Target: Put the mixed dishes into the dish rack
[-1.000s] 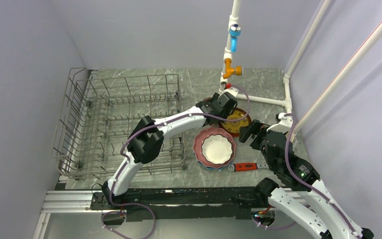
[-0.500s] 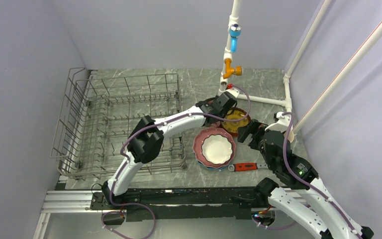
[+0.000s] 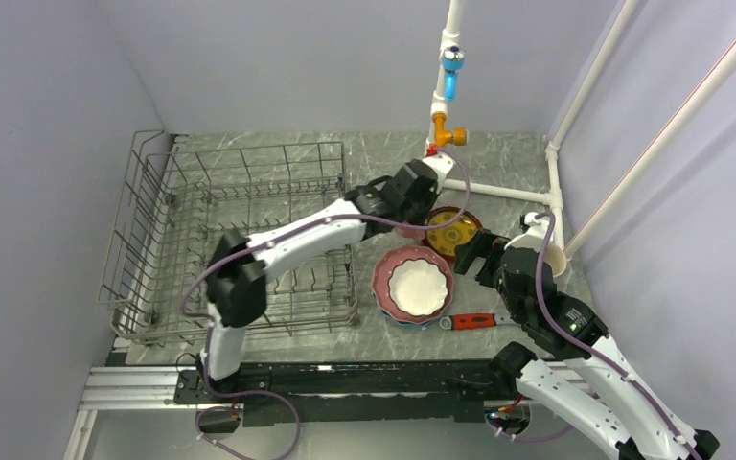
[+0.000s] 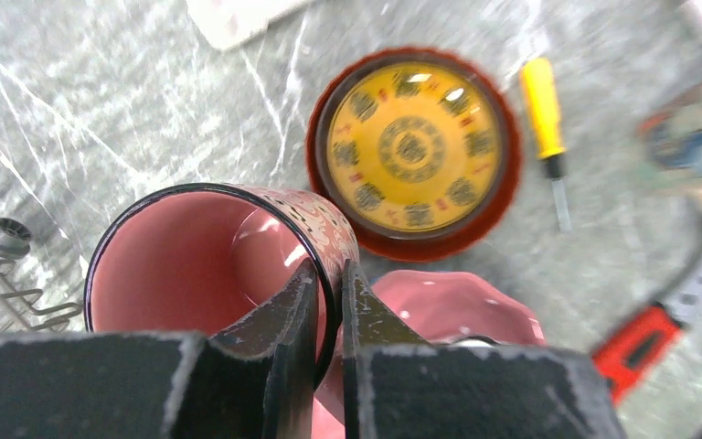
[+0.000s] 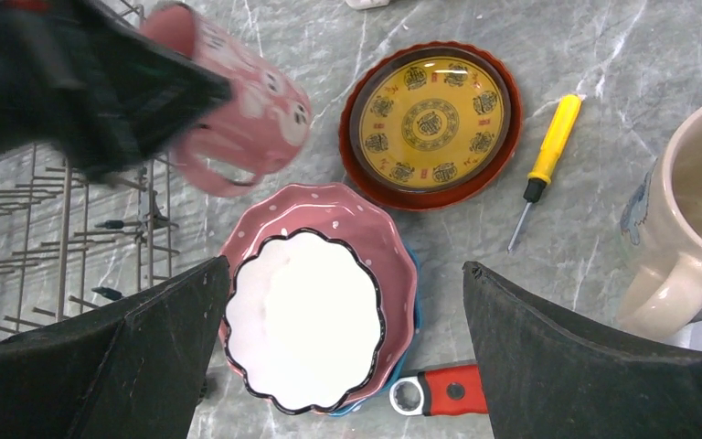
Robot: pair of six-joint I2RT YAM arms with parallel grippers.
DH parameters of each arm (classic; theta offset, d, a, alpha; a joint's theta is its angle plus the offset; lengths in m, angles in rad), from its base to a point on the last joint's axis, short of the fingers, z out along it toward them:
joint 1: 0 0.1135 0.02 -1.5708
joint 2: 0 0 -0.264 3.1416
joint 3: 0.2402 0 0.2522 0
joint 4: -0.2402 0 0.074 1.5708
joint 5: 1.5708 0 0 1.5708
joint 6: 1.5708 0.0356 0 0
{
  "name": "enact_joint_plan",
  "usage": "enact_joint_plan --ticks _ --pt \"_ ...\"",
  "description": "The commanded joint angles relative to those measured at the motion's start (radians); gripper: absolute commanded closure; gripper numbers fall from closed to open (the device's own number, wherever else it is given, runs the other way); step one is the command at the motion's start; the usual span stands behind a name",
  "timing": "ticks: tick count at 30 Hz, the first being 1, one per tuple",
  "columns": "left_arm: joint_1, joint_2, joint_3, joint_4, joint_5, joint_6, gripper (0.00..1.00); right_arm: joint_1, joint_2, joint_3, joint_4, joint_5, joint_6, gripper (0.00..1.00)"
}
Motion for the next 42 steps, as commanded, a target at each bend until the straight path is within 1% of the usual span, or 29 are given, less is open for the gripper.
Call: enact_joint_plan --ticks 1,4,6,9,12,13,15,18,20,22,26,29,33,36,38,42 --pt "-0.003 -0.307 -0.080 0.267 0.068 -0.025 1.00 -0.002 0.013 0.032 0.050 -0.029 -0.030 0.00" --pt "0.006 -0.440 -0.210 0.382 0.119 -0.055 1.00 -0.002 0.025 0.034 0.086 -0.074 -0.055 0.00" --pt "0.026 -0.546 -0.376 0.555 0.174 -0.112 1.00 -0.002 0.035 0.040 0.128 -0.141 -0.086 0.00" --pt "0.082 -0.692 -0.605 0.822 0.280 -0.234 1.00 -0.002 0.046 0.052 0.214 -0.298 -0.128 0.00" --pt "0.139 -0.788 -0.768 1.022 0.359 -0.334 1.00 -0.003 0.043 0.042 0.356 -0.531 -0.158 0.00" --pt "0.154 -0.810 -0.807 1.075 0.376 -0.359 1.00 -0.002 0.041 0.035 0.411 -0.632 -0.148 0.00" --pt "0.171 -0.845 -0.889 1.185 0.404 -0.399 1.00 -0.002 0.043 0.013 0.540 -0.763 -0.087 0.00" --pt "0.177 -0.881 -0.984 1.342 0.419 -0.426 1.00 -0.002 0.090 -0.007 0.735 -0.870 0.042 0.00" --pt "0.177 -0.896 -1.037 1.444 0.426 -0.434 1.00 -0.002 0.134 0.018 0.746 -0.848 0.116 0.00" --pt "0.177 -0.912 -1.082 1.508 0.424 -0.448 1.00 -0.003 0.174 0.045 0.726 -0.797 0.186 0.00" --pt "0.177 -0.926 -1.155 1.634 0.435 -0.465 1.00 -0.004 0.221 0.045 0.754 -0.771 0.293 0.00" --pt "0.177 -0.942 -1.167 1.638 0.439 -0.454 1.00 -0.005 0.231 0.031 0.755 -0.767 0.351 0.00" --pt "0.176 -0.964 -1.173 1.632 0.442 -0.424 1.00 -0.005 0.213 0.007 0.748 -0.746 0.368 0.00" --pt "0.176 -0.964 -1.185 1.675 0.445 -0.410 1.00 -0.005 0.208 -0.020 0.762 -0.732 0.392 0.01" --pt "0.177 -0.967 -1.190 1.688 0.443 -0.403 1.00 -0.006 0.217 -0.026 0.771 -0.742 0.403 0.01" --pt "0.175 -0.970 -1.173 1.660 0.464 -0.393 1.00 -0.006 0.255 -0.027 0.817 -0.774 0.427 0.02"
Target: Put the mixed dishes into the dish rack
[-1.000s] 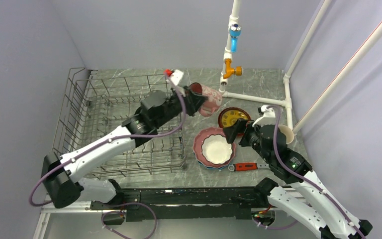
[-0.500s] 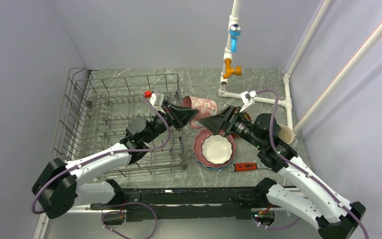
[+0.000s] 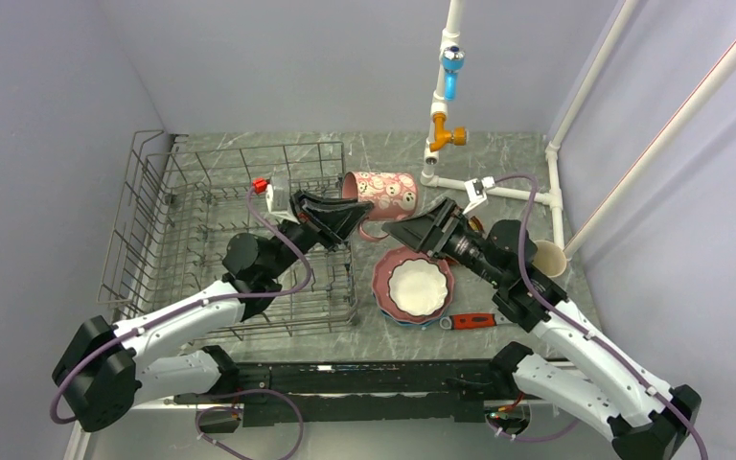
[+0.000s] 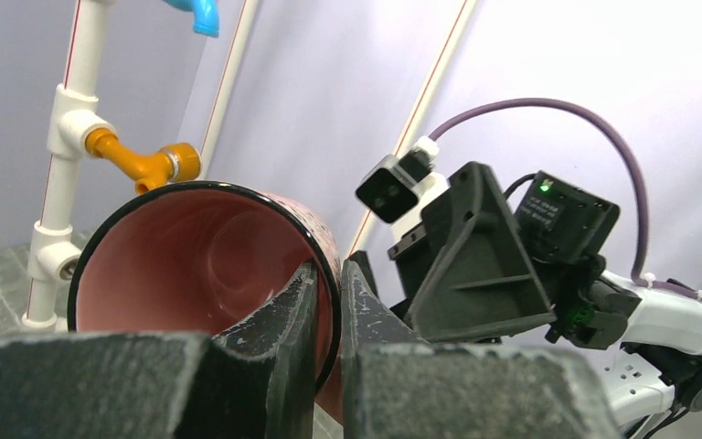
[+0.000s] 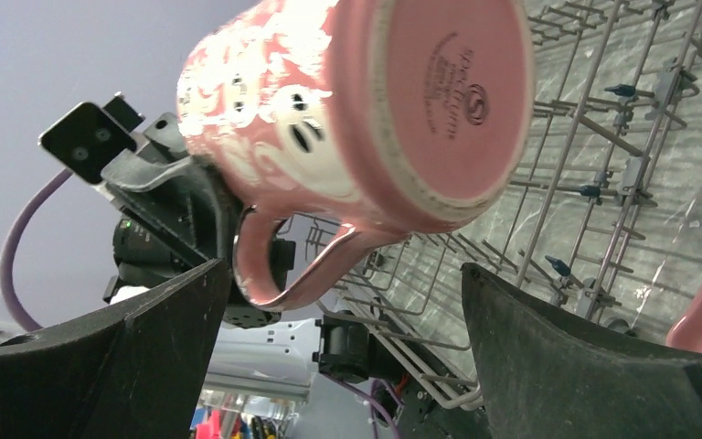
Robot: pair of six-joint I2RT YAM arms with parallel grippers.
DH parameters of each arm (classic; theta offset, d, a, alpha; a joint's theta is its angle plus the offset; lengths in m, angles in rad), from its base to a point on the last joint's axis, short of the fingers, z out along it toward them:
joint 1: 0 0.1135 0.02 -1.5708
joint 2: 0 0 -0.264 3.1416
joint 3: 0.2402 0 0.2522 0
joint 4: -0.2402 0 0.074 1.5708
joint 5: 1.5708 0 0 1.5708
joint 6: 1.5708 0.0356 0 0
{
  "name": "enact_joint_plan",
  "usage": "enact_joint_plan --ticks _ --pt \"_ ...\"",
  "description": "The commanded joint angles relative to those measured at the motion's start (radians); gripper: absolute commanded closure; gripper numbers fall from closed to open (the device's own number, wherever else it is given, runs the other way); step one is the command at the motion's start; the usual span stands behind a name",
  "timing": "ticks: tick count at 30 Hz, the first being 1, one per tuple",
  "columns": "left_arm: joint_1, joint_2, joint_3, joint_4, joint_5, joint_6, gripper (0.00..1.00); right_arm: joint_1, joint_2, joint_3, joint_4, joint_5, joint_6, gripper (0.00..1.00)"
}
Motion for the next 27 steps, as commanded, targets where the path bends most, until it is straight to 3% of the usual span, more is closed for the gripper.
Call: enact_joint_plan --ticks 1,8,13,20,27 --pt "-0.003 -0.045 0.041 0.209 0.034 0.016 1.00 0.000 0.041 -0.001 0.114 -0.042 0.060 0.03" --pt "-0.006 -0.004 0.022 0.295 0.048 -0.012 1.00 -0.002 0.130 -0.015 0.342 -0.156 0.140 0.13" --pt "-0.016 0.012 0.011 0.326 0.050 -0.021 1.00 -0.002 0.164 -0.028 0.414 -0.170 0.186 0.32" --pt "-0.042 0.047 0.010 0.347 0.052 -0.008 1.00 -0.019 0.183 -0.016 0.487 -0.192 0.211 0.35" --pt "-0.052 0.057 0.001 0.356 0.045 0.020 1.00 -0.023 0.212 -0.003 0.556 -0.218 0.249 0.67"
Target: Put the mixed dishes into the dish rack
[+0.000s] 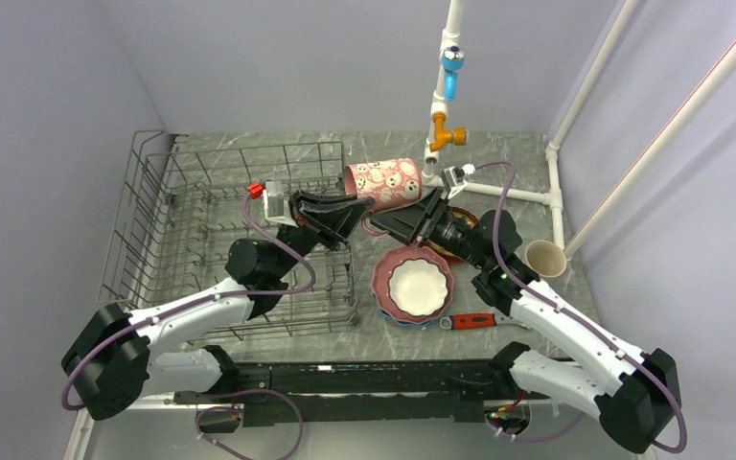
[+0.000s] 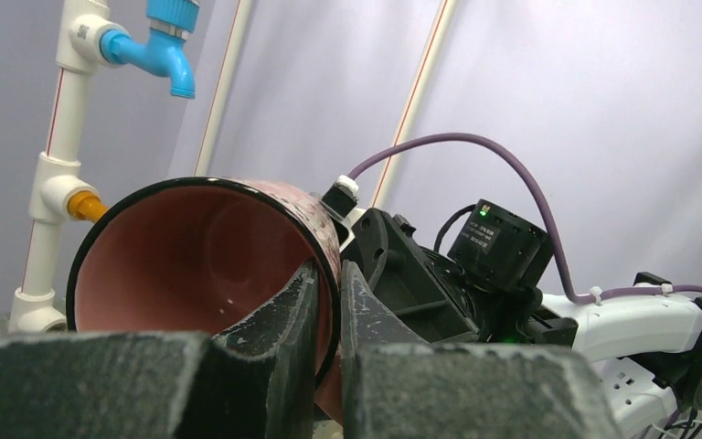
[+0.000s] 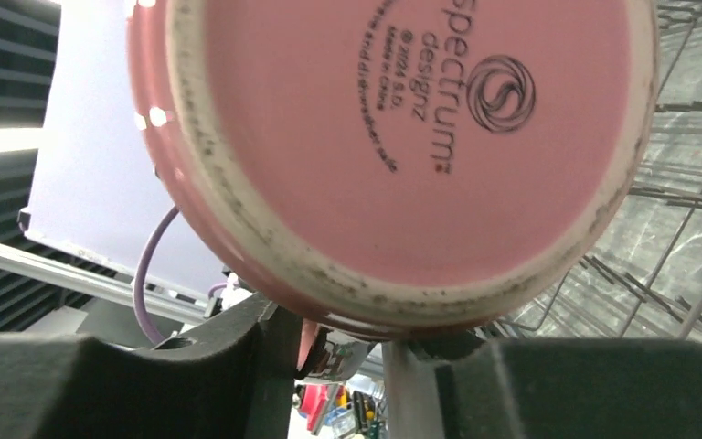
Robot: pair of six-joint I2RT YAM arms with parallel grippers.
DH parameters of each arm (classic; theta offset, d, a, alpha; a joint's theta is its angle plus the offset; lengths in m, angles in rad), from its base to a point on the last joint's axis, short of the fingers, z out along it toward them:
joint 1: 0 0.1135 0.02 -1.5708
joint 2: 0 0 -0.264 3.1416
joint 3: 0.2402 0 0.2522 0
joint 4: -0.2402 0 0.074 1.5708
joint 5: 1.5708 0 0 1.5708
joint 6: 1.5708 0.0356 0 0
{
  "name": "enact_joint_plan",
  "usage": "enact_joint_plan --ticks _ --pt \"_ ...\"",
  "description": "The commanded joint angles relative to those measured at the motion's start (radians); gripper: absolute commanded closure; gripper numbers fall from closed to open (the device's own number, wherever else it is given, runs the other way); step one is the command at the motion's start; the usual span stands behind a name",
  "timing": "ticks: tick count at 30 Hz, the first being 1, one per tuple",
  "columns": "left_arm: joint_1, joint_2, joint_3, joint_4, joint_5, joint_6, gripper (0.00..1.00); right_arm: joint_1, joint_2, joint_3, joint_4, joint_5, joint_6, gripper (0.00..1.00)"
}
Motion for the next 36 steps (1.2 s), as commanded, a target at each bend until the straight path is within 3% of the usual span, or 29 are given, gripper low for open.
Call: enact_joint_plan --ticks 1,5,9,12,15,18,22,26,33,36 --pt "-0.036 -0.012 0.005 0.137 0.040 0.018 1.00 -0.005 0.022 0.023 0.186 -0.035 0.028 0.71" --pt "-0.040 -0.017 -0.013 0.126 0.014 0.025 1.00 -0.010 0.037 -0.005 0.302 -0.059 0.078 1.00" --pt "-0.039 -0.055 -0.027 0.043 0.007 0.059 1.00 -0.012 0.028 -0.011 0.316 -0.057 0.049 1.00" --pt "-0.038 -0.123 0.012 -0.180 0.009 0.110 0.97 -0.024 0.009 -0.020 0.292 -0.027 0.035 1.00" --pt "-0.040 -0.191 0.023 -0.368 -0.038 0.152 0.69 -0.028 0.006 0.007 0.200 -0.018 -0.027 1.00" --pt "-0.040 -0.269 -0.044 -0.377 -0.117 0.177 0.42 -0.027 0.023 0.019 0.206 -0.026 -0.043 1.00" --pt "-0.040 -0.403 -0.083 -0.499 -0.182 0.225 0.23 -0.028 0.049 0.026 0.212 -0.021 -0.081 1.00" --pt "-0.038 -0.554 -0.013 -0.799 -0.218 0.297 0.04 -0.027 0.091 0.061 0.205 -0.037 -0.129 1.00" --pt "-0.040 -0.741 0.175 -1.326 -0.410 0.374 0.01 0.009 0.253 0.167 0.212 -0.112 -0.247 1.00" --pt "-0.039 -0.811 0.241 -1.474 -0.464 0.404 0.00 0.097 0.342 0.320 0.062 -0.121 -0.416 1.00"
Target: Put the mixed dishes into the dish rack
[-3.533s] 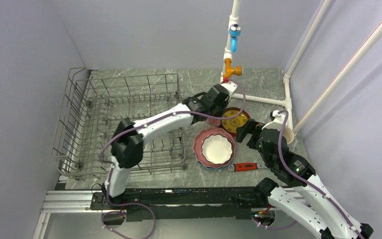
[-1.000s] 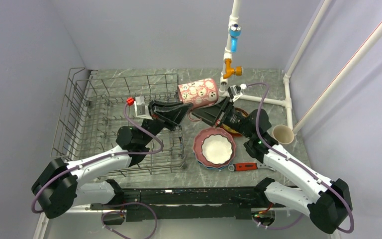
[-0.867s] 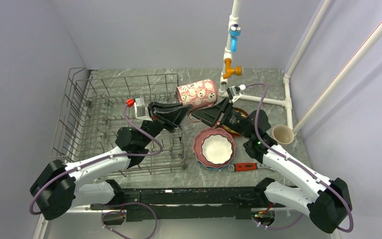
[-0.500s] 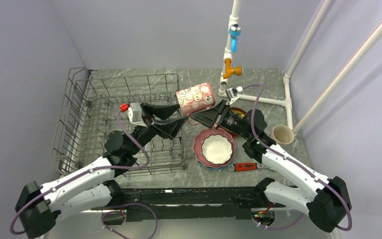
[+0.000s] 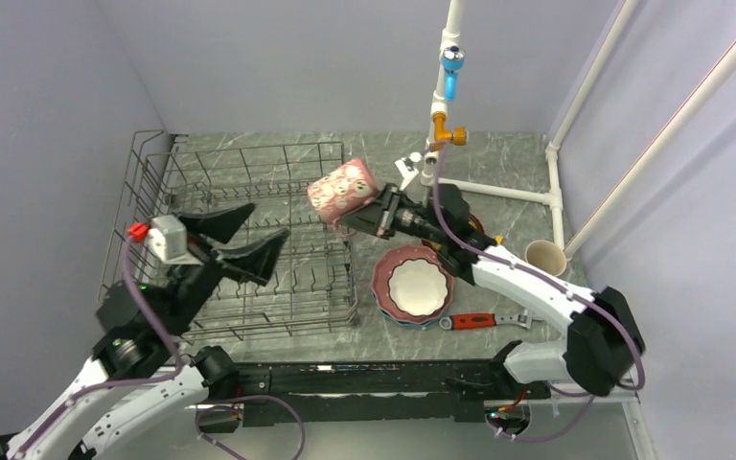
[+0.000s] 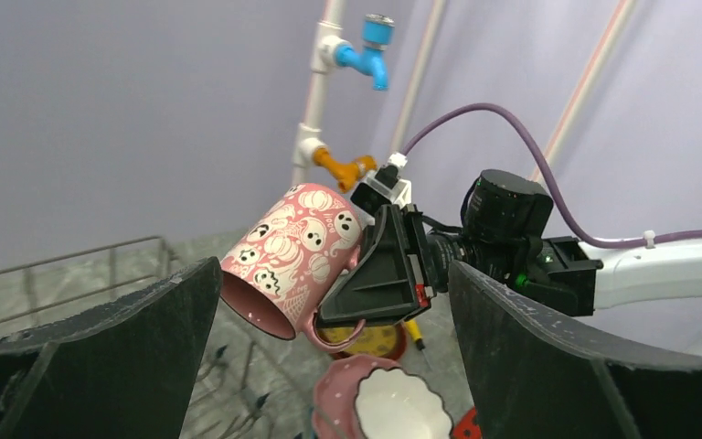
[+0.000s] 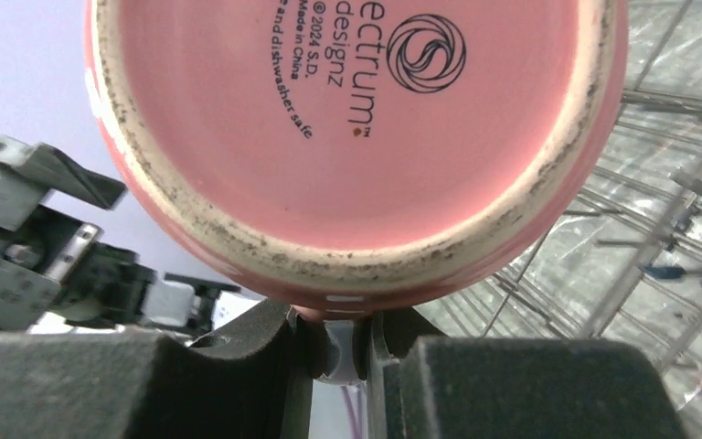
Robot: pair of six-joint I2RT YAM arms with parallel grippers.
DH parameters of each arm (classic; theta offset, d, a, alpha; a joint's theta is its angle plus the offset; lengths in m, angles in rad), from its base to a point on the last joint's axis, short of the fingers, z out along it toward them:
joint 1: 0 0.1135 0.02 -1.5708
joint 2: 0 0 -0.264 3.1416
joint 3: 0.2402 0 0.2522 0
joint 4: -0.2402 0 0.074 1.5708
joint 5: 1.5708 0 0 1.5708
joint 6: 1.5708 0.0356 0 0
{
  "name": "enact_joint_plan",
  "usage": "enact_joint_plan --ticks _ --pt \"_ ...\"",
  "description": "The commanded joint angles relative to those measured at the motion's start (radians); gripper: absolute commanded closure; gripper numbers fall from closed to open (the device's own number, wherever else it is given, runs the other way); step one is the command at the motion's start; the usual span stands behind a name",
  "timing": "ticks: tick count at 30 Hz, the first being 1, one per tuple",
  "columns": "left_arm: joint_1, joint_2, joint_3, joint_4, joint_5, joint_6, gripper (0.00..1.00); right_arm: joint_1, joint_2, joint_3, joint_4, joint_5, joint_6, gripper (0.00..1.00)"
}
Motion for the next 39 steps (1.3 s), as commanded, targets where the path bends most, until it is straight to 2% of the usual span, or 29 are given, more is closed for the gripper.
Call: enact_joint_plan --ticks 1,4,7,11,17,25,34,39 --pt "-0.002 -0.087 0.113 -0.337 -0.151 0.082 0.01 0.119 0.082 0.264 0.027 -0.050 -0.257 1.00" --pt "-0.003 -0.111 0.216 -0.511 -0.272 0.083 0.01 0.190 0.184 0.413 -0.098 -0.064 -0.386 1.00" --pt "-0.002 -0.125 0.313 -0.623 -0.328 0.089 0.01 0.250 0.285 0.543 -0.193 -0.100 -0.504 1.00" --pt "-0.003 -0.173 0.358 -0.682 -0.342 0.098 0.01 0.320 0.437 0.733 -0.375 -0.142 -0.688 1.00" --pt "-0.002 -0.232 0.358 -0.711 -0.337 0.091 0.01 0.414 0.571 0.854 -0.469 -0.029 -0.885 1.00" --pt "-0.002 -0.246 0.424 -0.797 -0.344 0.111 0.01 0.475 0.781 1.064 -0.576 0.040 -0.994 1.00" --pt "-0.001 -0.283 0.392 -0.782 -0.347 0.120 0.01 0.546 0.913 1.232 -0.696 0.145 -1.118 1.00" --pt "-0.002 -0.275 0.384 -0.774 -0.336 0.125 0.01 0.581 0.962 1.260 -0.706 0.224 -1.184 1.00"
